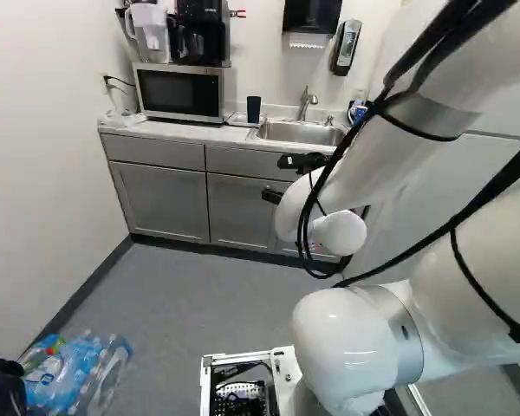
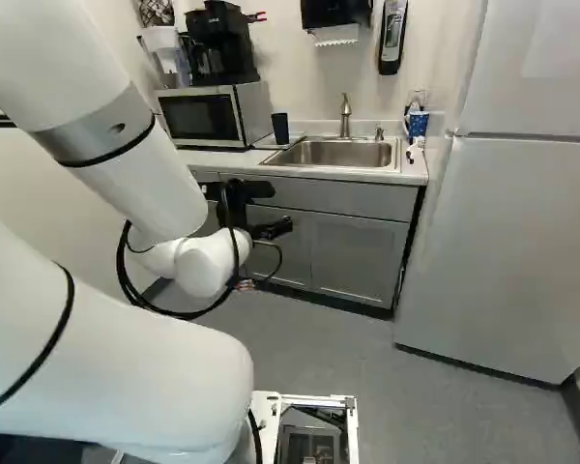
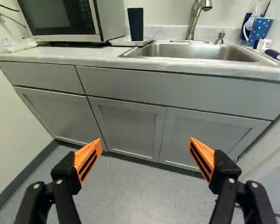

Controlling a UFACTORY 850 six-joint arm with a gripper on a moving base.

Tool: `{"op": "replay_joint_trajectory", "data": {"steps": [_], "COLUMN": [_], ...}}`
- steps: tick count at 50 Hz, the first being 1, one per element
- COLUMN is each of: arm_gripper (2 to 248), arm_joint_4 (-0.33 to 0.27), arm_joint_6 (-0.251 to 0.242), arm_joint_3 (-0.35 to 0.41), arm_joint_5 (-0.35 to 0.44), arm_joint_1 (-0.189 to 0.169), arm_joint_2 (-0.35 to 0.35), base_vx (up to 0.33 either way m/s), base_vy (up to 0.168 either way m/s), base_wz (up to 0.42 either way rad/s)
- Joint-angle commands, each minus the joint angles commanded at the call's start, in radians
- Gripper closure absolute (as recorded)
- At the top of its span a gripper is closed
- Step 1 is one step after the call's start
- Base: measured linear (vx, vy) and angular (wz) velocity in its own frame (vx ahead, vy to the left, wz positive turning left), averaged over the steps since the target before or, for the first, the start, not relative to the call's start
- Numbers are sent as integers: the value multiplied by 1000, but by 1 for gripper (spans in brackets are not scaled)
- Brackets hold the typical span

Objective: Rinse the cup and place it in the tray

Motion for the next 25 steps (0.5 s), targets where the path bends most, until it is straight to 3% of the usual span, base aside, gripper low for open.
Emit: {"op": "replay_joint_trajectory", "data": {"steps": [25], "arm_gripper": [3], "arm_joint_4": [-1], "arm_joint_6": [0], "arm_joint_3": [8], "arm_joint_5": [12], "arm_joint_1": [3], "arm_joint_2": [2], "base_vx": [0], "base_vy": [0], "base_wz": [0]}}
